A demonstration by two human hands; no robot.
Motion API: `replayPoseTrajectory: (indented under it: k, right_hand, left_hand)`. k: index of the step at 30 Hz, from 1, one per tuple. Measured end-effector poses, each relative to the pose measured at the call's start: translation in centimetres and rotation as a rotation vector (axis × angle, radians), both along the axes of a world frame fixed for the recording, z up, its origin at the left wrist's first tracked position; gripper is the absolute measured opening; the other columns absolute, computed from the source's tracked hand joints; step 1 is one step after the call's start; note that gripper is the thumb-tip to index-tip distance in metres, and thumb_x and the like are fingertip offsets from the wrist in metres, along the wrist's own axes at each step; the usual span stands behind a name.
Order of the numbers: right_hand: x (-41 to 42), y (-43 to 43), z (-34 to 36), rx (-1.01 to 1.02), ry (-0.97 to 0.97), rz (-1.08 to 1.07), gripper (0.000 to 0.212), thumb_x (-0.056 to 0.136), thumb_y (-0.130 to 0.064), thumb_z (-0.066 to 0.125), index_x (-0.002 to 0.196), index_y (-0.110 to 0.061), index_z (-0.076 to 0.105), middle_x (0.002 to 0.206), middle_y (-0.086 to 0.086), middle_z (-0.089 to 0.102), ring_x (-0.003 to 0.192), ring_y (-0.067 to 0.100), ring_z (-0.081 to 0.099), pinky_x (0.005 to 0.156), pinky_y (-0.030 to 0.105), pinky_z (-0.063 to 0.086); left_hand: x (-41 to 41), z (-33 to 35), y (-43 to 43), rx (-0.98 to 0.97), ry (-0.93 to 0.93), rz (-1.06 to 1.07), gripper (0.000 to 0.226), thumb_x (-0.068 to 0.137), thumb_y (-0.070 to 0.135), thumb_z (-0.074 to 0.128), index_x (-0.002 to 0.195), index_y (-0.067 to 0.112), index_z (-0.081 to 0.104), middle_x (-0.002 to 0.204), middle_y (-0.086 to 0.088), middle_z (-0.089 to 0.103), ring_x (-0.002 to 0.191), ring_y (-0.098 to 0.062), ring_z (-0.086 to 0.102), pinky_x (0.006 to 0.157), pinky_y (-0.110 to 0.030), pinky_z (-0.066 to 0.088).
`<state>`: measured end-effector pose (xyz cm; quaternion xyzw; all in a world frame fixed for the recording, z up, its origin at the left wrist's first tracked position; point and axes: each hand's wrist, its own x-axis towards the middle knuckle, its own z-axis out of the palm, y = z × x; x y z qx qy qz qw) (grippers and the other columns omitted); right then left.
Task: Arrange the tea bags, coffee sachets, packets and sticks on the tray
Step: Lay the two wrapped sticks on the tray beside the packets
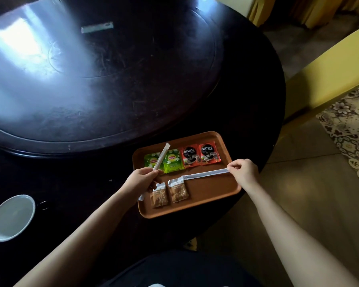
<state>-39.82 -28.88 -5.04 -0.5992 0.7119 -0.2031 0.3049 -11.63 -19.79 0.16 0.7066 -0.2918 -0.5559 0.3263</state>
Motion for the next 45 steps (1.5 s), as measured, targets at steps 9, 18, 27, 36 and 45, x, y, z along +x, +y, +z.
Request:
replayPoseTrajectory:
  k: [9,18,27,36,45]
  right_hand:
    - [1.3,0.3,2.1,-0.12,-0.145,0.114,0.019,0.087,-0.022,0.059,0.1,-0.008,0.065,0.095,0.006,0.062,0.082,0.016,0.058,0.066,0.015,0.042]
    - [2.6,2.0,6.2,0.227,-0.57,0.401,0.004,0.083,-0.014,0.065,0.081,-0.017,0.067,0.065,-0.001,0.062,0.052,0.0,0.056,0.05,0.014,0.047]
    - [-2.0,2.5,4.9,0.349,-0.623,0.18,0.005,0.082,-0.005,0.064,0.079,-0.009,0.066,0.066,0.003,0.063,0.052,0.005,0.056,0.049,0.015,0.046]
    - [-3.7,1.6,1.8,0.342,-0.376,-0.057,0.005,0.08,-0.007,0.064,0.078,-0.004,0.068,0.06,0.001,0.057,0.054,0.01,0.049,0.044,0.015,0.035]
    - [-2.1,2.0,0.1,0.182,-0.064,0.057,0.004,0.077,-0.009,0.068,0.08,-0.011,0.067,0.076,0.003,0.062,0.072,0.018,0.059,0.062,0.024,0.043]
  left_hand:
    - [-2.8,0.2,0.2,0.02,0.013,-0.151,0.012,0.09,0.017,0.053,0.086,0.016,0.064,0.057,0.005,0.069,0.039,-0.003,0.049,0.035,-0.014,0.033]
    - [-6.9,1.8,-0.4,-0.038,0.042,-0.354,0.009,0.083,0.023,0.064,0.085,0.015,0.069,0.053,0.009,0.067,0.041,-0.002,0.049,0.04,-0.013,0.036]
    - [-6.7,0.4,0.5,-0.009,-0.109,-0.295,0.012,0.078,0.027,0.069,0.078,0.015,0.072,0.053,0.009,0.067,0.04,-0.002,0.047,0.04,-0.015,0.037]
    - [-1.8,-1.5,2.7,-0.146,-0.65,0.127,0.005,0.076,0.017,0.069,0.081,0.016,0.07,0.079,-0.001,0.069,0.07,-0.007,0.059,0.06,-0.019,0.042]
    - [0.9,-3.7,3.9,-0.014,-0.792,0.236,0.037,0.08,0.017,0.066,0.114,0.006,0.056,0.113,-0.019,0.058,0.102,-0.03,0.056,0.084,-0.034,0.041]
